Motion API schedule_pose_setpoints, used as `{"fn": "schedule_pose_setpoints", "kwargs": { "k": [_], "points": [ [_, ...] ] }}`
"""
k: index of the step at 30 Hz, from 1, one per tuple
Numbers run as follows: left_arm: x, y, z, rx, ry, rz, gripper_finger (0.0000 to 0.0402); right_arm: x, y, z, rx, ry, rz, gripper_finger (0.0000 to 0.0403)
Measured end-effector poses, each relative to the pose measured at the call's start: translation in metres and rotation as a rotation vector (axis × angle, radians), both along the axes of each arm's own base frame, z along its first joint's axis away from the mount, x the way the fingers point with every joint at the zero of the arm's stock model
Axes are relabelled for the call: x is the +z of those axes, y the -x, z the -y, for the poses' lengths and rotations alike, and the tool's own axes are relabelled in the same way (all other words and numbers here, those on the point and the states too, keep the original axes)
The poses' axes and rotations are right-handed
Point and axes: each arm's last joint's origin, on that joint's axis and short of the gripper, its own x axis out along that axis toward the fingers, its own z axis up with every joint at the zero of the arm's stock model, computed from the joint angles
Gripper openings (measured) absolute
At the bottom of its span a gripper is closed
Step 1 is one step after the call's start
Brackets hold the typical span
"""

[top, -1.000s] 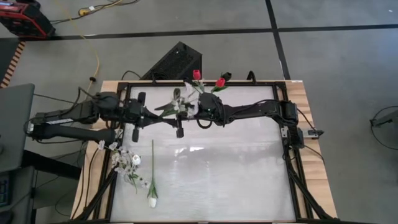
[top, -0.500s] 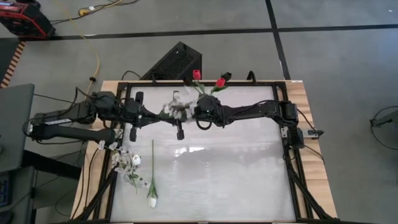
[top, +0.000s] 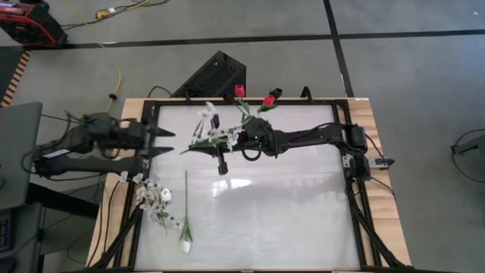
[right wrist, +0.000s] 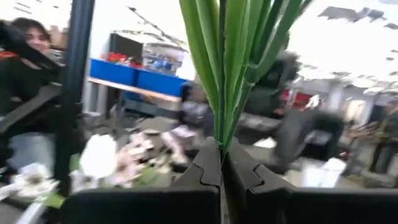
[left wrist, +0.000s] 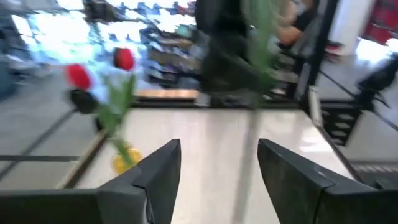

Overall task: Sort flowers into vase by color
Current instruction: Put the white flowers into the transparent vase

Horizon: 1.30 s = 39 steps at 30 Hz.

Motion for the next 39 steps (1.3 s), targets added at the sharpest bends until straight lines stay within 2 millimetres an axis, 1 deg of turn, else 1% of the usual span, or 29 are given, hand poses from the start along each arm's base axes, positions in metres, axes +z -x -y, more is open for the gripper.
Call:
{"fn": "schedule_pose_setpoints", "kwargs": {
  "k": [2, 4, 8, 12, 15, 19, 23, 26, 29, 31, 33, 36, 39],
  "points": [
    [0.000, 0.012, 0.000, 0.057, -0.002, 0.013, 0.0203, -0.003, -0.001, -0.010, 0.039, -0.001, -0.031, 0.0023],
    [-0.003, 0.022, -0.001, 0.124, -0.002, 0.004, 0.0202, -0.011, -0.003, -0.024, 0.064, 0.011, -0.078, 0.0023],
    [-0.008, 0.034, -0.002, 0.221, -0.005, -0.021, 0.0199, -0.027, -0.004, -0.056, 0.122, 0.051, -0.208, 0.0027],
    [-0.009, 0.036, -0.002, 0.218, -0.004, -0.027, 0.0199, -0.039, 0.002, -0.094, 0.149, 0.087, -0.327, 0.0026],
    [-0.009, 0.035, -0.002, 0.205, 0.000, -0.031, 0.0198, -0.044, 0.009, -0.125, 0.197, 0.106, -0.381, 0.0026],
    [-0.009, 0.034, -0.002, 0.204, 0.000, -0.034, 0.0198, -0.044, 0.021, -0.164, 0.206, 0.122, -0.379, 0.0026],
    [-0.009, 0.034, -0.002, 0.204, 0.001, -0.033, 0.0198, -0.037, 0.030, -0.192, 0.214, 0.119, -0.299, 0.0026],
    [-0.009, 0.034, -0.002, 0.204, 0.010, -0.031, 0.0198, -0.039, 0.030, -0.207, 0.212, 0.116, -0.202, 0.0026],
    [-0.009, 0.034, -0.002, 0.205, 0.021, -0.030, 0.0198, -0.060, 0.017, -0.219, 0.199, 0.105, -0.126, 0.0026],
    [-0.009, 0.034, -0.002, 0.207, 0.034, -0.027, 0.0198, -0.075, 0.006, -0.224, 0.193, 0.105, -0.126, 0.0026],
    [-0.009, 0.034, -0.002, 0.208, 0.043, -0.026, 0.0198, -0.078, -0.008, -0.224, 0.171, 0.102, -0.106, 0.0026],
    [-0.009, 0.034, -0.002, 0.209, 0.065, -0.023, 0.0198, -0.077, -0.027, -0.223, 0.144, 0.090, -0.063, 0.0026],
    [-0.009, 0.034, -0.002, 0.209, 0.089, -0.021, 0.0198, -0.085, -0.045, -0.220, 0.124, 0.099, -0.081, 0.0026]
  ]
}}
